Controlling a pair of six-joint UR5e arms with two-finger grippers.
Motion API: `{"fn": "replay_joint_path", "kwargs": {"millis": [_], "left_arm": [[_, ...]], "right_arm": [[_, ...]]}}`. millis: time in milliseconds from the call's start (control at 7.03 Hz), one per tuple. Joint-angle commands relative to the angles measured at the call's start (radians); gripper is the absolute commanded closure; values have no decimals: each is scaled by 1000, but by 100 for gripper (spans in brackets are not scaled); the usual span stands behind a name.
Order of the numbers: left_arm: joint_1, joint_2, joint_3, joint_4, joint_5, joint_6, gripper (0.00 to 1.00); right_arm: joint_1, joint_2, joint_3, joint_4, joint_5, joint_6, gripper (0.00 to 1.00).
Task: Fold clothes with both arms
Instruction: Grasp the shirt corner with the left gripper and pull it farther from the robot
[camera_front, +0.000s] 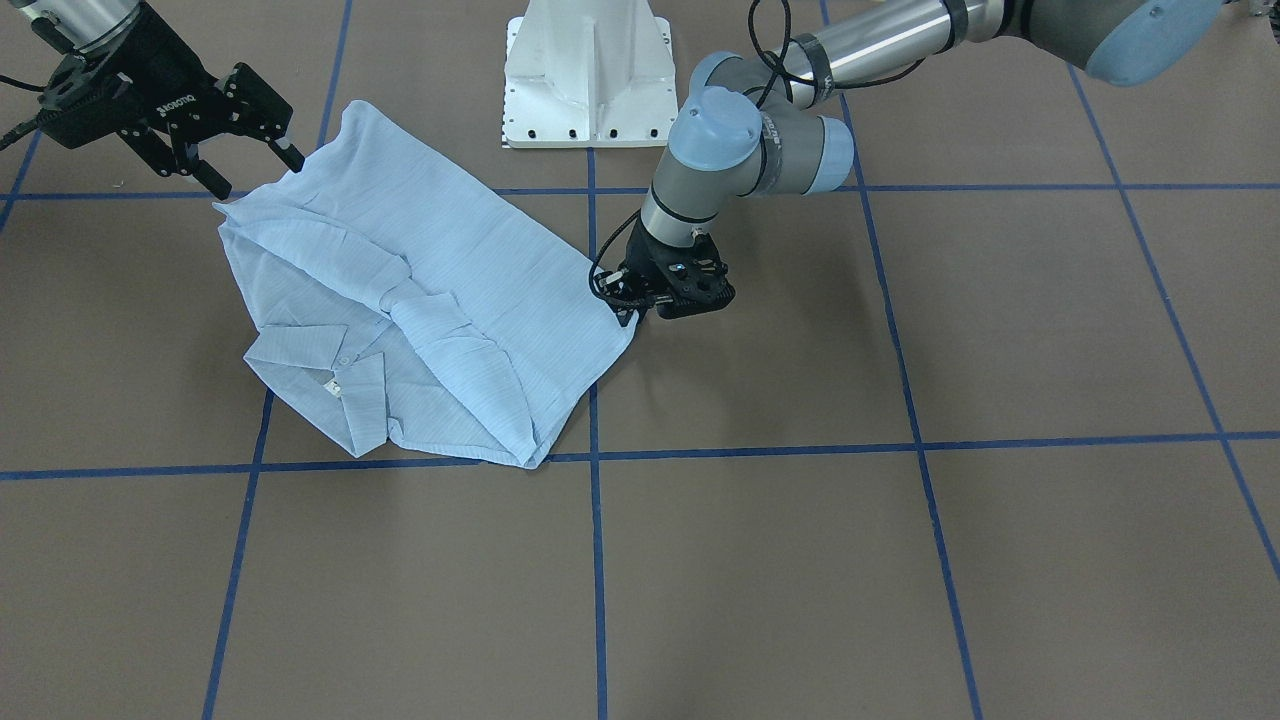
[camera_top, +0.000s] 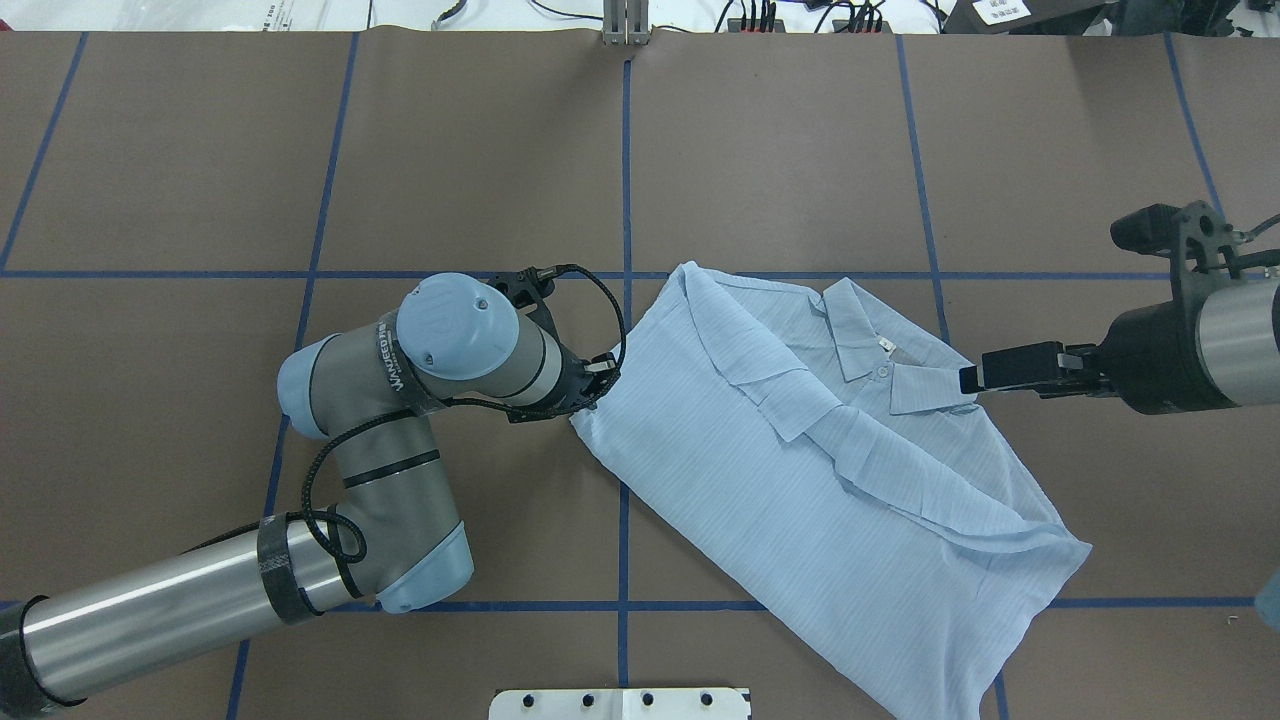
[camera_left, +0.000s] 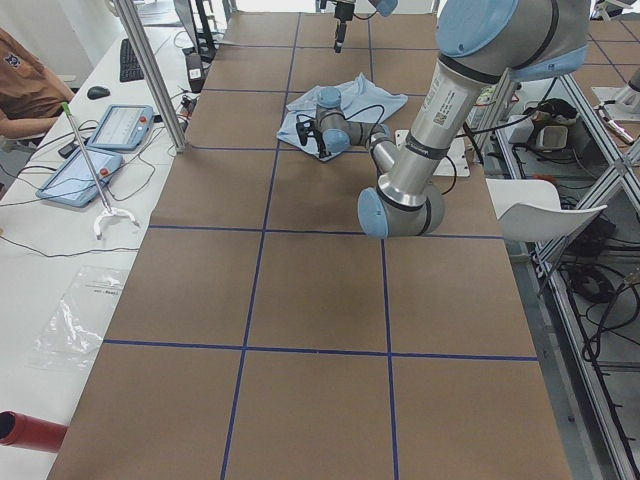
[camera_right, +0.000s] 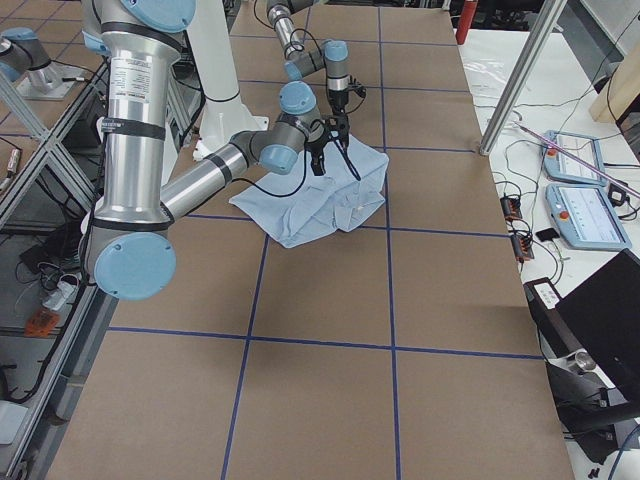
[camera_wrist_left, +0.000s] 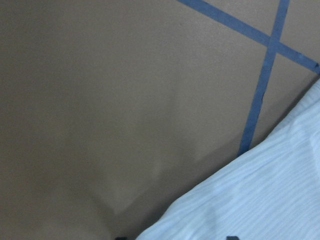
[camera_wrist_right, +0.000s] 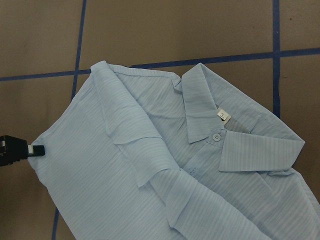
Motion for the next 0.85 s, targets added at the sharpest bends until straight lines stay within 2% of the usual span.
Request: {"fn": "replay_joint_path", "kwargs": {"millis": [0, 142, 427, 711], "left_arm": [[-4, 3, -79, 103, -20, 0, 100], [-28, 3, -99, 145, -17, 6, 100], [-151, 0, -61, 147, -9, 67, 100], [-246, -42, 47, 132, 95, 86, 100]], "right_arm": [[8, 0, -2, 0, 3, -1, 0], [14, 0, -3, 0, 3, -3, 0], [37, 0, -5, 0, 3, -1, 0], [44, 5, -12, 0, -4, -1, 0]]}}
